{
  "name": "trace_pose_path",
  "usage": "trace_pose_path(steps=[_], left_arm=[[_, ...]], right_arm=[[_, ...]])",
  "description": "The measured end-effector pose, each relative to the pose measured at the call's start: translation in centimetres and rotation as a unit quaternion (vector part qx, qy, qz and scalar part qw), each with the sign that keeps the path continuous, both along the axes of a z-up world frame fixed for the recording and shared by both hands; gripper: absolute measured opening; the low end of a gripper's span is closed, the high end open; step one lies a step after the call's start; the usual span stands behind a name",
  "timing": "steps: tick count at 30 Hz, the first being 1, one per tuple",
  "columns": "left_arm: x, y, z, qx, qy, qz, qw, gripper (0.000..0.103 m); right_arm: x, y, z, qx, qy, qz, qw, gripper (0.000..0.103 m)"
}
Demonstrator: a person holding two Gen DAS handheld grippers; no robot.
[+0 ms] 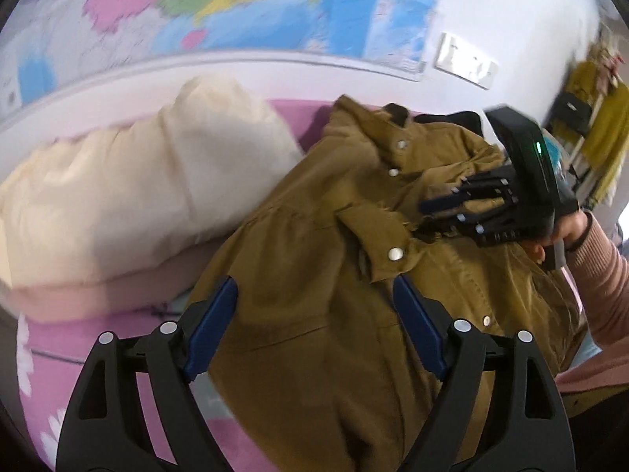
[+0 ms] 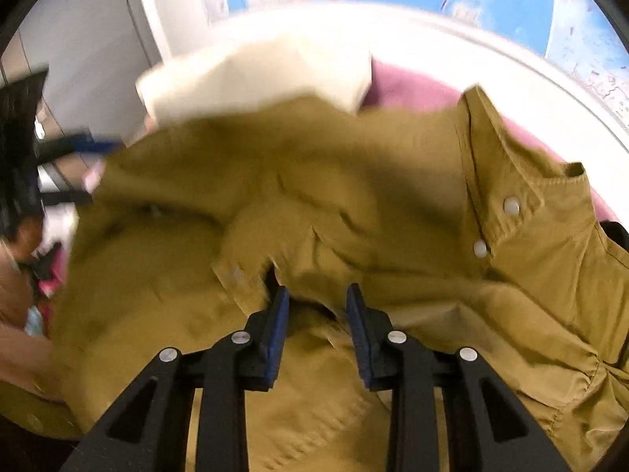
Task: Fold large clothes
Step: 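Grasp a sleeve with the left gripper and fold it across the shirt front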
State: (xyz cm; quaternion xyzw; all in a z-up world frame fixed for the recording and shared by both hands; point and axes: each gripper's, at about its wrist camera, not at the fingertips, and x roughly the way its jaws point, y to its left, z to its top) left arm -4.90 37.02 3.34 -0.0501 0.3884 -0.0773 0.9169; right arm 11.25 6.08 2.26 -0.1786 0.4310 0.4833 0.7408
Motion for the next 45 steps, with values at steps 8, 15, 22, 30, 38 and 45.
trace_pose_path(steps=[8, 15, 22, 30, 38, 45], left_arm=[[-0.4, 3.1, -1.9, -0.027, 0.034, 0.04, 0.9982, 0.084], [-3.3, 4.7, -5.3, -0.086, 0.088, 0.02, 0.9922, 0.074], [-4.7, 5.0, -1.6, -0.068, 0.047, 0.023, 0.9963, 0.022], [-1.8, 3.0, 8.5, -0.01, 0.013, 0.005, 0.9999, 0.033], [-0.8, -0.4, 10.7, 0.012, -0.021, -0.018, 0.9995, 0.064], [-1.4, 1.2, 8.5, 0.019, -0.004, 0.037, 0.9991, 0.063]], right_arm=[[1.8, 3.9, -3.8, -0.03, 0.008, -0.034, 0.999, 0.031], [2.5, 3.8, -1.3, 0.001, 0.012, -0.046, 0.999, 0.045], [-2.0, -0.3, 1.5, 0.074, 0.045, -0.012, 0.996, 0.051], [-8.6, -1.8, 4.5, 0.181, 0.07, 0.101, 0.976, 0.068], [-14.3, 3.3, 3.7, 0.207, 0.073, 0.141, 0.965, 0.073], [-16.7, 9.3, 0.2, 0.165, 0.104, 0.145, 0.97, 0.082]])
